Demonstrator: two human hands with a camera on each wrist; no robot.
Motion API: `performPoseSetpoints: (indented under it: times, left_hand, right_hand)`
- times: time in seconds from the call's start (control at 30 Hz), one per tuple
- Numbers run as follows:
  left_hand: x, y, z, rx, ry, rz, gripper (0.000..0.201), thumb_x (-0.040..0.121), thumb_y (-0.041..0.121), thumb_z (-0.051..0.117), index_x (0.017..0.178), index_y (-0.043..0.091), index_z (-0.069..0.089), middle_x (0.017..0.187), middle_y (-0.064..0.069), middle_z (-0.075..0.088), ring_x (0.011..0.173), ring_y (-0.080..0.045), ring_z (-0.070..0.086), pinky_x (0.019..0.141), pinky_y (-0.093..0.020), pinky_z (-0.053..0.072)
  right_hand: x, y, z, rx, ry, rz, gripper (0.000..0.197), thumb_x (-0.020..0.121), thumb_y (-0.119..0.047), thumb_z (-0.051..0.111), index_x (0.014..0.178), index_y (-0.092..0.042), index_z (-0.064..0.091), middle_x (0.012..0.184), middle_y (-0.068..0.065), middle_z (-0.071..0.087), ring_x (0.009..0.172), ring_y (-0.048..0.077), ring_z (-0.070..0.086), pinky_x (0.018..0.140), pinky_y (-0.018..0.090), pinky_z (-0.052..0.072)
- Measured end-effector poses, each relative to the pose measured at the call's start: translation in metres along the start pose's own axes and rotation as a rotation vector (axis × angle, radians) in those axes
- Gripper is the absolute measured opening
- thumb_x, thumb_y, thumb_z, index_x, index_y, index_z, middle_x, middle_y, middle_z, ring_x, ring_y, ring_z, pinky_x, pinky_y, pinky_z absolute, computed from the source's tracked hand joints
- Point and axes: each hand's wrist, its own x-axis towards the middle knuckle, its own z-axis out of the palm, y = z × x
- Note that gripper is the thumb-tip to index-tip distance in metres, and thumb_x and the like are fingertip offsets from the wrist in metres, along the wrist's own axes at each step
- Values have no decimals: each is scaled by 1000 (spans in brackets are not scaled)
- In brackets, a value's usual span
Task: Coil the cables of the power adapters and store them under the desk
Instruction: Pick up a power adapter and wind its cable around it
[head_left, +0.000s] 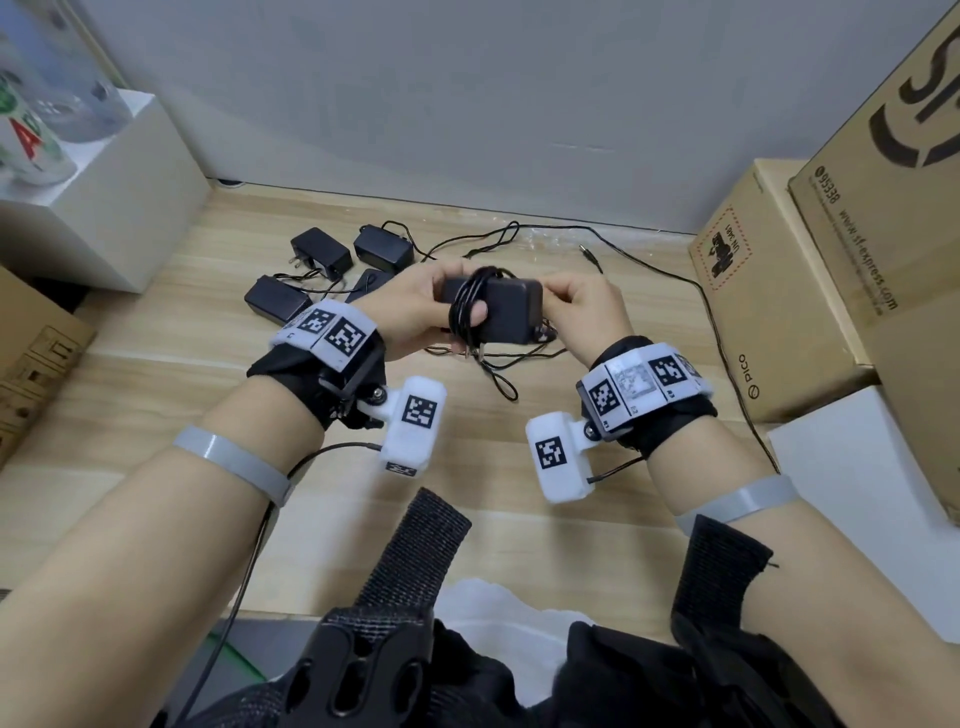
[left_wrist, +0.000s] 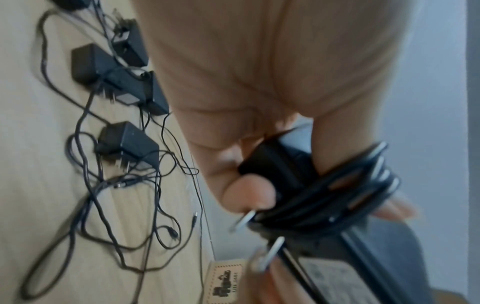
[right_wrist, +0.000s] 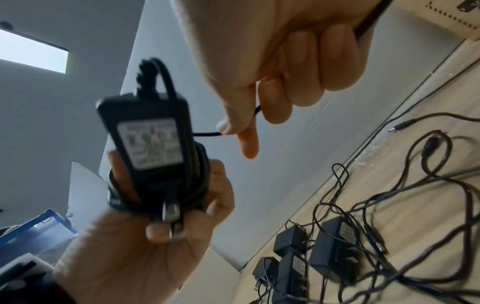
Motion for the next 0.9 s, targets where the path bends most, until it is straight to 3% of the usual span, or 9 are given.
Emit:
performPoseSetpoints:
  times: [0.07, 0.13, 0.2, 0.3, 0.4, 0.53, 0.67, 0.77, 0.9]
  left_hand:
    - [3, 0, 4, -94, 55, 48, 84, 35, 43, 92, 103, 10, 54, 82, -5, 64, 60, -15, 61, 47, -23, 48]
    - [7, 0, 10, -158, 123, 89, 88, 36, 41, 92, 106, 7, 51, 85, -10, 60, 59, -16, 62, 46, -23, 48]
    - [11, 0, 16, -178, 210, 113, 67, 49, 27, 89, 100, 7, 50, 86, -11, 57, 55, -14, 61, 43, -21, 47]
    - [13, 0, 21, -179, 323, 128, 24, 77, 3, 64, 93, 11, 49, 86, -10, 57, 56, -12, 62, 43, -20, 45]
    - [16, -3, 18, -173, 387, 134, 19, 86, -2, 57, 94, 12, 48, 87, -9, 57, 61, -14, 62, 45, -21, 46]
    - [14, -7, 14, -22, 463, 149, 32, 68, 13, 70, 89, 17, 46, 87, -4, 54, 63, -14, 57, 43, -20, 46]
    - [12, -11, 12, 107, 455, 135, 37, 63, 13, 72, 85, 23, 44, 86, 0, 53, 59, -9, 58, 43, -21, 48]
    - [13, -12, 9, 62, 472, 129, 33, 78, -1, 67, 85, 21, 43, 88, -2, 53, 62, -12, 58, 42, -20, 47]
    - [13, -10, 7, 58, 480, 131, 30, 81, -4, 63, 85, 20, 44, 88, -3, 53, 66, -16, 58, 43, -20, 48]
  right_hand:
    - [-1, 1, 4, -36, -78, 26, 25, 88, -20, 53, 70, -15, 68, 70, 15, 63, 72, 30, 52, 70, 34, 42]
    - [-4, 0, 10, -58, -128, 36, 35, 91, -25, 51, 56, -29, 51, 56, -2, 49, 70, 23, 47, 68, 30, 36]
    - [-7, -2, 16, -66, -159, 41, 34, 92, -30, 48, 59, -35, 47, 57, -11, 46, 73, 22, 50, 69, 28, 36]
    - [-13, -6, 22, -69, -224, 27, 23, 94, -29, 47, 72, -29, 54, 56, -8, 45, 64, 20, 47, 66, 27, 36]
    - [-17, -8, 24, -64, -301, 10, 27, 94, -31, 49, 73, -17, 61, 59, -1, 41, 56, 15, 39, 62, 27, 31]
    - [-22, -8, 24, -146, -383, -82, 27, 93, -25, 52, 97, -4, 68, 70, 6, 52, 66, 15, 46, 65, 31, 34]
    - [-21, -12, 15, -166, -315, -134, 27, 90, -27, 57, 68, -12, 65, 58, -2, 48, 61, 12, 43, 62, 31, 32]
    - [-18, -13, 9, -131, -231, -132, 15, 84, -28, 64, 85, -18, 74, 67, -5, 62, 72, 14, 54, 73, 31, 43]
    - [-18, -19, 3, -8, -125, -101, 3, 75, -24, 74, 73, -23, 72, 68, -7, 65, 72, 10, 59, 77, 30, 48]
